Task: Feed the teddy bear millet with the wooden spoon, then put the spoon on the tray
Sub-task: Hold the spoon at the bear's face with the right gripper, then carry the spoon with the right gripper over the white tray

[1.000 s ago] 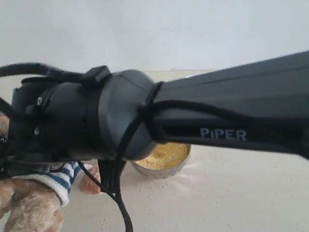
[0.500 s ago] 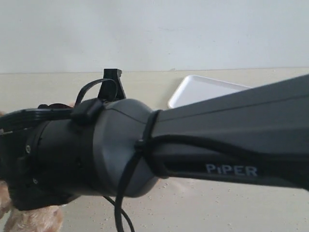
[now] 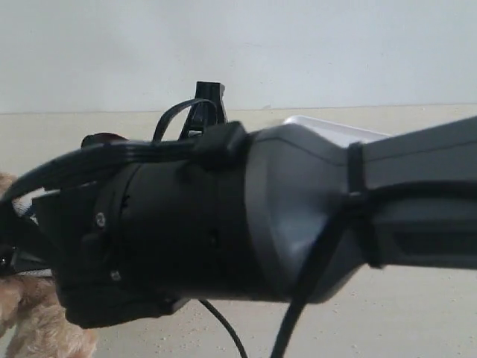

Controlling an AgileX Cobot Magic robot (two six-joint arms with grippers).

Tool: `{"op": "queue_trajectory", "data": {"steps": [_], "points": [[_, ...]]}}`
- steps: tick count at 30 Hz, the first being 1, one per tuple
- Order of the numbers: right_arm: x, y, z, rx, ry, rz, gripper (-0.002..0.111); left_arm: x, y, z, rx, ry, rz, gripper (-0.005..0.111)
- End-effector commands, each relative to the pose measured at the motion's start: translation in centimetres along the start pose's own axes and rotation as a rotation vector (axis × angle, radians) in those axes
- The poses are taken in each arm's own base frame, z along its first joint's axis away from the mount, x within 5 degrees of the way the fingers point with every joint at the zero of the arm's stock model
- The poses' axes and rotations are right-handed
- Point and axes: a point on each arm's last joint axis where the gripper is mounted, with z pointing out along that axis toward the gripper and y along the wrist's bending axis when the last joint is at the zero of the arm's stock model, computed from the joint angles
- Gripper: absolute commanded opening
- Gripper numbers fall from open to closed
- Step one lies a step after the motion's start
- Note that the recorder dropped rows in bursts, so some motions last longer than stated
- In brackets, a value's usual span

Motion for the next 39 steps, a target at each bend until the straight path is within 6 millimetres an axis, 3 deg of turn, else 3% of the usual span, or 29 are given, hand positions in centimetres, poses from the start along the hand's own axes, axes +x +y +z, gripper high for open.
{"op": "queue_trajectory", "data": {"steps": [1, 3, 4, 5, 7, 11, 16, 20, 29, 33, 39], "points": [[3.7, -3.4, 0.0, -0.179, 0.089, 0.324, 0.009, 0.0, -0.1, 0.0, 0.015, -0.004, -0.005, 0.006], [8.2, -5.7, 1.7, -0.221, 0.193, 0.464, 0.009, 0.0, -0.1, 0.0, 0.015, -0.004, -0.005, 0.006], [9.5, -6.1, 2.2, -0.237, 0.227, 0.495, 0.009, 0.0, -0.1, 0.0, 0.015, -0.004, -0.005, 0.006], [12.1, -6.6, 3.3, -0.288, 0.303, 0.567, 0.009, 0.0, -0.1, 0.0, 0.015, -0.004, -0.005, 0.006], [14.3, -6.9, 5.4, -0.416, 0.320, 0.686, 0.009, 0.0, -0.1, 0.0, 0.015, -0.004, -0.005, 0.006], [17.6, -9.0, 9.6, -0.493, 0.278, 0.888, 0.009, 0.0, -0.1, 0.0, 0.015, -0.004, -0.005, 0.006], [19.7, -8.8, 13.4, -0.562, 0.330, 0.966, 0.009, 0.0, -0.1, 0.0, 0.015, -0.004, -0.005, 0.006], [19.9, -8.7, 16.2, -0.648, 0.350, 0.976, 0.009, 0.0, -0.1, 0.0, 0.015, -0.004, -0.005, 0.006], [16.8, -11.5, 21.3, -0.635, 0.333, 0.983, 0.009, 0.0, -0.1, 0.0, 0.015, -0.004, -0.005, 0.006], [15.6, -11.8, 24.0, -0.626, 0.339, 1.012, 0.009, 0.0, -0.1, 0.0, 0.015, -0.004, -0.005, 0.006], [16.2, -11.2, 27.6, -0.682, 0.400, 1.080, 0.009, 0.0, -0.1, 0.0, 0.015, -0.004, -0.005, 0.006]]}}
